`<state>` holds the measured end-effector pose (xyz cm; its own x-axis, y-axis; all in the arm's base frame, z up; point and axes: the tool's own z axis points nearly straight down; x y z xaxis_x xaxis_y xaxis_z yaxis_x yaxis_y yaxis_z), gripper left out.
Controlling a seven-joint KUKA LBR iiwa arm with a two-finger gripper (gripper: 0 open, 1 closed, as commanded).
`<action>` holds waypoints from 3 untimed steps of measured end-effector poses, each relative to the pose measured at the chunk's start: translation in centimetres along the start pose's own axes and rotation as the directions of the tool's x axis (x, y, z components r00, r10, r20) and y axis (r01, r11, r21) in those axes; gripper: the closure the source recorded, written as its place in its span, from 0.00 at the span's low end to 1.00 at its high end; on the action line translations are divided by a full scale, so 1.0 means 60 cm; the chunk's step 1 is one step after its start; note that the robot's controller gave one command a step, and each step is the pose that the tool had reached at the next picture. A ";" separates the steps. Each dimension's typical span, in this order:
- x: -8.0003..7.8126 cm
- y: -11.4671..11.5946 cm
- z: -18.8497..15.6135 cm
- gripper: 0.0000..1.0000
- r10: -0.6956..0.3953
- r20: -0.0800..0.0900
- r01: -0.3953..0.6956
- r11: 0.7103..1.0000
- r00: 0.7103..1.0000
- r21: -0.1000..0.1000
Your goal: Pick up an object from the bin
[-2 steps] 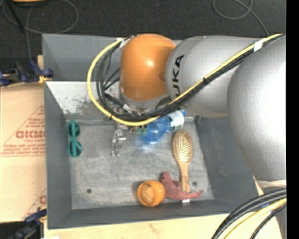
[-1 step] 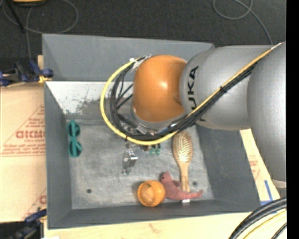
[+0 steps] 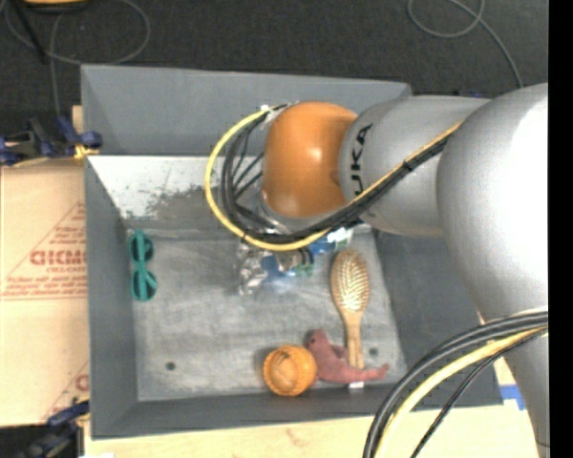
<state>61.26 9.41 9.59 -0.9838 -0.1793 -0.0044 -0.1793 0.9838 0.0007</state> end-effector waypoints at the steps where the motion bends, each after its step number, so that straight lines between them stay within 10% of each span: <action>1: 0.000 0.001 0.000 1.00 0.001 0.000 -0.001 1.000 1.000 -0.001; 3: 0.013 -0.014 -0.143 1.00 -0.154 -0.006 0.154 0.988 0.988 0.000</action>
Offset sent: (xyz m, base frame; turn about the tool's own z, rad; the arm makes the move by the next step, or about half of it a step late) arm -0.0280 -0.0189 0.1485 -0.3930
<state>60.60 8.45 18.14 -0.9445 -0.3286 0.0012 -0.3286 0.9445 -0.0005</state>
